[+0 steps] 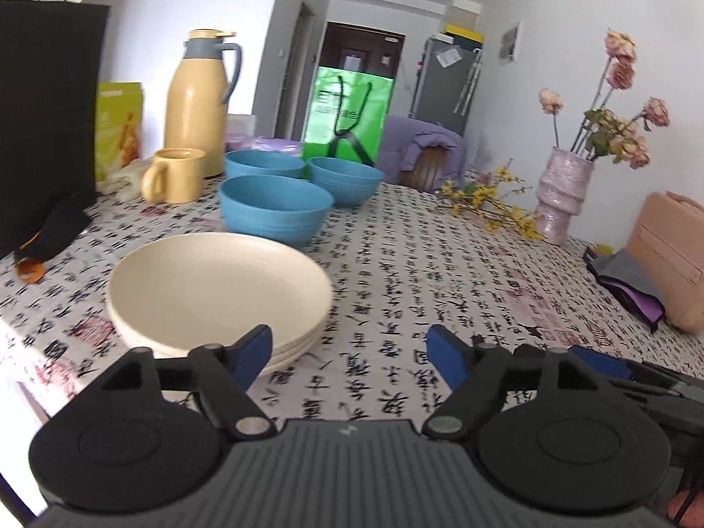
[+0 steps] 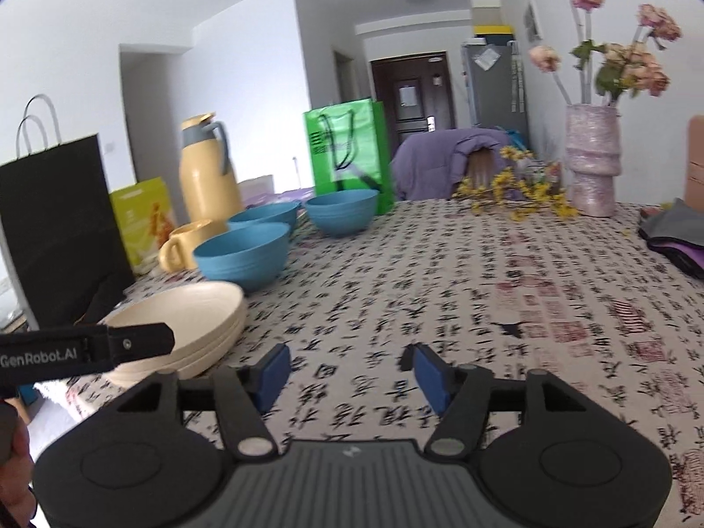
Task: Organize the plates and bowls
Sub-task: 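Move both grippers toward the blue bowl beside the yellow mug, then close both grippers on the blue bowl rim and lift it, then carry the blue bowl with both grippers toward the open tablecloth beside the plates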
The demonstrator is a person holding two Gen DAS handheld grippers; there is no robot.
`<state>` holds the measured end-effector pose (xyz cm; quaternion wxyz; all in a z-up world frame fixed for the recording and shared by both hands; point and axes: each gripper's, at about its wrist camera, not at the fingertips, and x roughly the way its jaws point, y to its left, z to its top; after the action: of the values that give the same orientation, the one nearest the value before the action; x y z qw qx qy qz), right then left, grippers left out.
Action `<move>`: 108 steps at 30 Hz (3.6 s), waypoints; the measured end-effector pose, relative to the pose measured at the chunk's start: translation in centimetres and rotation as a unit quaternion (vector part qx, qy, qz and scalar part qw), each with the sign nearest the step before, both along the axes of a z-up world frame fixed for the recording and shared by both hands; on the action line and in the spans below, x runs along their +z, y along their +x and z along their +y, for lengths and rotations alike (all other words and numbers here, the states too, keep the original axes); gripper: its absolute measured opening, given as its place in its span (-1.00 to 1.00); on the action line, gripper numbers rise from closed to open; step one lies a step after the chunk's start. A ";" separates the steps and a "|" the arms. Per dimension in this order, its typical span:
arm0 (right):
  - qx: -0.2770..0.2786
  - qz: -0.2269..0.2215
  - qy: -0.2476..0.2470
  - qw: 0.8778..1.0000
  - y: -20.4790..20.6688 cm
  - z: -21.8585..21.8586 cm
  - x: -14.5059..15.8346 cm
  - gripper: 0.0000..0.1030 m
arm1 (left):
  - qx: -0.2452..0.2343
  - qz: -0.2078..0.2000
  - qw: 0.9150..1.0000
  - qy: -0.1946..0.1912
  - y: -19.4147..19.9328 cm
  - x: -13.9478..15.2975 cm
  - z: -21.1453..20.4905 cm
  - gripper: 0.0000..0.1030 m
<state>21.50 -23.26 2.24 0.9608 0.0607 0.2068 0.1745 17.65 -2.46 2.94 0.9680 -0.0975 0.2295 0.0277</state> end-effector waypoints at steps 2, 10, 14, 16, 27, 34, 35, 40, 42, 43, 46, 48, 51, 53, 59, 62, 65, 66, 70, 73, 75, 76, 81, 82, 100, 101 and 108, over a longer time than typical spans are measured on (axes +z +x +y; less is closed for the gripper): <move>-0.011 -0.005 0.009 1.000 0.4 -0.6 -0.1 0.56 | -0.006 -0.002 1.000 0.006 0.4 0.1 -0.3 0.61; -0.036 -0.012 0.012 0.999 2.4 -0.9 -0.3 0.79 | 0.010 -0.010 1.000 0.020 2.2 0.4 0.3 0.96; -0.040 -0.005 0.004 0.999 3.9 -0.4 -0.5 0.81 | 0.019 -0.004 1.000 0.023 3.7 0.2 1.3 1.00; -0.042 -0.001 0.000 0.999 4.9 0.0 -0.4 0.81 | 0.026 -0.003 0.999 0.024 4.6 0.3 2.1 1.00; -0.009 0.006 -0.004 1.000 11.9 3.4 1.4 0.81 | 0.041 0.005 0.999 0.002 11.2 1.8 8.6 1.00; 0.029 0.003 -0.012 0.999 16.8 7.4 2.0 0.81 | 0.040 0.002 0.999 0.017 15.3 2.6 12.2 0.99; 0.034 0.004 -0.012 0.999 17.4 8.0 2.1 0.81 | 0.039 0.004 0.999 0.014 16.0 2.6 12.7 0.99; 0.059 0.018 -0.007 0.998 20.6 10.8 2.1 0.78 | 0.022 0.021 1.000 -0.001 19.1 2.2 14.8 0.89; 0.065 0.027 -0.001 0.997 21.8 11.7 2.0 0.78 | 0.018 0.030 0.999 -0.014 20.2 1.9 15.7 0.73; 0.070 0.032 0.003 0.997 22.4 12.2 1.9 0.75 | 0.016 0.035 0.999 -0.021 20.7 1.7 16.0 0.59; 0.084 0.044 0.011 0.995 24.0 13.8 1.7 0.63 | 0.015 0.051 0.997 -0.048 22.3 1.0 17.2 0.31; 0.095 0.054 0.020 0.994 25.0 14.6 1.3 0.46 | 0.018 0.064 0.996 -0.062 23.2 0.4 17.8 0.12; 0.106 0.073 0.028 0.991 26.2 15.7 0.7 0.18 | 0.020 0.077 0.993 -0.082 24.1 -0.4 18.6 -0.10; 0.109 0.081 0.032 0.990 26.8 16.1 0.4 0.00 | 0.021 0.081 0.992 -0.099 24.5 -0.8 19.1 -0.14; 0.113 0.105 0.053 0.987 28.0 16.8 -0.5 -0.44 | 0.028 0.086 0.990 -0.106 24.9 -1.3 19.7 -0.70; 0.102 0.103 0.046 0.988 28.0 17.0 -0.3 -0.54 | 0.028 0.087 0.990 -0.103 24.9 -1.1 19.5 -0.71; 0.095 0.100 0.040 0.990 27.8 16.5 -0.1 -0.65 | 0.025 0.079 0.992 -0.091 24.5 -0.6 18.7 -0.71; 0.093 0.098 0.041 0.990 27.7 16.1 0.1 -0.68 | 0.023 0.078 0.992 -0.091 24.4 -0.4 18.4 -0.71; 0.079 0.087 0.048 0.992 27.0 14.1 1.1 -0.69 | 0.011 0.072 0.993 -0.090 24.0 0.5 16.4 -0.71; 0.063 0.072 0.044 0.994 25.8 11.6 2.0 -0.70 | -0.007 0.073 0.993 -0.092 23.5 1.0 13.9 -0.71; 0.047 0.070 0.046 0.995 25.0 9.4 2.3 -0.71 | -0.026 0.073 0.993 -0.094 23.1 1.4 11.9 -0.71; 0.039 0.070 0.048 0.996 24.5 8.1 2.5 -0.72 | -0.036 0.072 0.992 -0.096 22.8 1.5 10.7 -0.71; 0.000 0.065 0.048 0.997 21.5 1.7 2.8 -0.73 | -0.084 0.074 0.988 -0.106 21.6 2.0 4.8 -0.71; -0.008 0.064 0.047 0.997 20.8 0.4 2.8 -0.73 | -0.092 0.074 0.987 -0.106 21.3 2.0 3.7 -0.71; -0.067 0.069 0.057 0.994 9.6 -12.7 1.2 -0.71 | -0.151 0.122 0.974 -0.118 14.2 0.6 -8.1 -0.71; -0.064 0.074 0.057 0.994 9.2 -12.8 1.0 -0.71 | -0.150 0.125 0.974 -0.116 13.7 0.4 -8.4 -0.71; -0.059 0.096 0.045 0.993 6.8 -13.4 0.0 -0.70 | -0.155 0.155 0.969 -0.115 11.7 -1.3 -9.0 -0.71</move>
<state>28.32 -36.70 2.26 0.9413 0.1327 0.2862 0.1203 29.31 -11.42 1.64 0.8954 -0.1660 0.3908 -0.1341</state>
